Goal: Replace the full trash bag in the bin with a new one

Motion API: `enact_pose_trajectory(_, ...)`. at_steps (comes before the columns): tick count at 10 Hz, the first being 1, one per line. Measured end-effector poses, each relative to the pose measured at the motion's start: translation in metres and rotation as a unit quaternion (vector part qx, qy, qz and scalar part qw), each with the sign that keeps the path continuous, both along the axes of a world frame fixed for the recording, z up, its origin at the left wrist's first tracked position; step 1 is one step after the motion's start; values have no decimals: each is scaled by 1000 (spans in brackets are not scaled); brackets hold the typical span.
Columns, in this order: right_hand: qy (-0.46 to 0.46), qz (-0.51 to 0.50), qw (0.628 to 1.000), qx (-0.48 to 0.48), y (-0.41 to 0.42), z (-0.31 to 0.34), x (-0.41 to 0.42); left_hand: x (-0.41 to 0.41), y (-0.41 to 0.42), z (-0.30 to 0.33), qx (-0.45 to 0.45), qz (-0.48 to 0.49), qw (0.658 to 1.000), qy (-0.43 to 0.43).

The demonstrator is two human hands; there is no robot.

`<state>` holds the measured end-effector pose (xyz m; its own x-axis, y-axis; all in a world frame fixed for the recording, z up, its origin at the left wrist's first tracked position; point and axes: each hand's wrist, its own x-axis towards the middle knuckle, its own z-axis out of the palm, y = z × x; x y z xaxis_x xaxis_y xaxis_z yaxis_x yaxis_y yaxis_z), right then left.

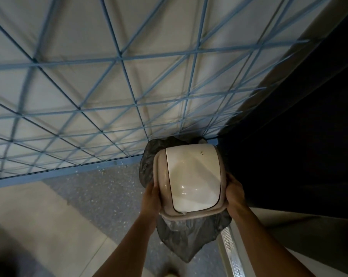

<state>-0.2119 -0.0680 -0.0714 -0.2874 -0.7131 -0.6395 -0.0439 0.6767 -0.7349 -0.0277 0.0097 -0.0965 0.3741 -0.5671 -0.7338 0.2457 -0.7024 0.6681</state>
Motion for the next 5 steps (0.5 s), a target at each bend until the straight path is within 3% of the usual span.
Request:
enact_pose_trajectory(2, 36, 47, 998, 7, 0, -3, -7, 1, -3, 9, 42, -28, 998, -45)
enact_pose_trajectory(3, 184, 125, 975, -22, 8, 3, -11, 11, 2, 23, 52, -54, 995, -67)
enact_pose_trajectory(4, 299, 184, 931, -101, 19, 23, -5, 19, 8, 42, 45, -89, 991, -83)
enact_pose_trajectory(5, 353, 245, 882, -196, 29, 54, 8, 30, 11, 70, 8, -120, 986, -116)
